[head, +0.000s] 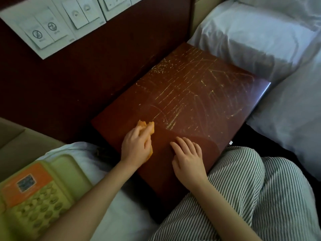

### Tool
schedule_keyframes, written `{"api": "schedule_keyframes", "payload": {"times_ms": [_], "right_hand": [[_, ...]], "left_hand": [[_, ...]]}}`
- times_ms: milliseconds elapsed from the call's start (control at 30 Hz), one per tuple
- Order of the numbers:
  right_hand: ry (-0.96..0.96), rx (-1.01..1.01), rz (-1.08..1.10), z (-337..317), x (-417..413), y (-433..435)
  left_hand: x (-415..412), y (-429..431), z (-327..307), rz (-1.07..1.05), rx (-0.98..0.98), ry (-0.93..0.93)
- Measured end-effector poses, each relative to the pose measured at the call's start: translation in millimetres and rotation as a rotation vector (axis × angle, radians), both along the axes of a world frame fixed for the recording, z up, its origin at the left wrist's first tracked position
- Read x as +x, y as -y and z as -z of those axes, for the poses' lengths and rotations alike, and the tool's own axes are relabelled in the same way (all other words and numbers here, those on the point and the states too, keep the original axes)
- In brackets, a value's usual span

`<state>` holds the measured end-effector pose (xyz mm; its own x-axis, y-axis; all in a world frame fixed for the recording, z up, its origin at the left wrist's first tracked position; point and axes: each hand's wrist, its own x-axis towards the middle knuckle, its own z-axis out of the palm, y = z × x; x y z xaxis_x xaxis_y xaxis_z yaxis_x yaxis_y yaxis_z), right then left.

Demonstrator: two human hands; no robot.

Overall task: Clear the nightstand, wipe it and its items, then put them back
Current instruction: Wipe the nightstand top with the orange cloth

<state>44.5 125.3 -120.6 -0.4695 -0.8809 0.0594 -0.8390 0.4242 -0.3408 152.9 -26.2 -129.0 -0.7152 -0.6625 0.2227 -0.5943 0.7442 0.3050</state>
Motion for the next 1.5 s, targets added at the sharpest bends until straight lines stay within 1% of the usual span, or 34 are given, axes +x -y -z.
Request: {"api": "schedule_keyframes", "payload": {"times_ms": [67,100,233,300,333,400,500,633,700,767,833,933,1000,1067,1133,1233,1333,1400,1500], "right_hand": [[-0.004,-0.012,-0.004,-1.0,1.6,-5.2],[-0.001,-0.026,0.001,-1.8,2.2,-7.3],[0.004,-0.045,0.02,-5.9,3.5,-15.8],[0.011,-0.038,0.016,-8.7,4.1,-19.3],[0.017,-0.025,0.011,-9.5,4.6,-21.2],[0.016,0.004,0.002,-9.9,4.8,-25.2],[0.038,0.026,-0.002,-9.9,3.0,-30.8],[0.077,0.037,-0.001,-11.8,1.6,-40.9],[0.089,0.059,-0.03,-13.4,0.4,-47.2],[0.083,0.068,-0.063,-12.7,-1.5,-54.7],[0.078,0.046,-0.082,-14.2,-2.6,-61.9],[0.096,0.079,-0.103,-16.8,-5.3,-71.0],[0.098,0.098,-0.103,-16.5,-9.4,-76.9],[0.103,0.122,-0.095,-15.2,-14.8,-80.9],[0.101,0.169,-0.107,-14.5,-21.5,-83.1],[0.099,0.226,-0.138,-13.5,-35.6,-88.8],[0.095,0.27,-0.156,-11.1,-47.1,-95.1],[0.09,0.268,-0.173,-9.2,-48.7,-97.6],[0.1,0.265,-0.179,-8.0,-44.1,-97.2]], "left_hand": [[12.1,0.3,1.4,0.042,0.019,-0.021],[14.4,5.6,1.1,0.013,0.046,-0.041],[-4.1,40.1,-0.7,-0.3,0.144,-0.067],[-19.5,45.1,-2.5,-0.375,0.175,-0.062],[-25.7,42.2,-2.0,-0.379,0.179,-0.052],[-33.8,28.8,-1.3,-0.313,0.178,-0.03],[-32.1,-2.4,0.8,-0.135,0.195,-0.026],[-3.9,-36.0,5.7,0.067,0.18,-0.001],[11.4,-34.0,4.2,0.116,0.172,-0.003],[18.3,-20.2,1.8,0.042,0.172,-0.028],[12.1,-3.7,0.5,-0.142,0.163,-0.056],[-15.5,4.2,1.8,-0.377,0.147,-0.077],[-35.2,-5.6,2.1,-0.436,0.173,-0.085],[-48.1,-25.0,4.3,-0.336,0.183,-0.069],[-49.6,-46.9,4.1,-0.142,0.194,-0.044],[-27.8,-67.5,2.5,0.07,0.206,-0.043],[2.3,-59.5,1.6,0.198,0.236,-0.015],[13.7,-39.8,0.6,0.129,0.24,-0.014],[8.5,-14.0,-2.8,-0.135,0.252,-0.034]]}}
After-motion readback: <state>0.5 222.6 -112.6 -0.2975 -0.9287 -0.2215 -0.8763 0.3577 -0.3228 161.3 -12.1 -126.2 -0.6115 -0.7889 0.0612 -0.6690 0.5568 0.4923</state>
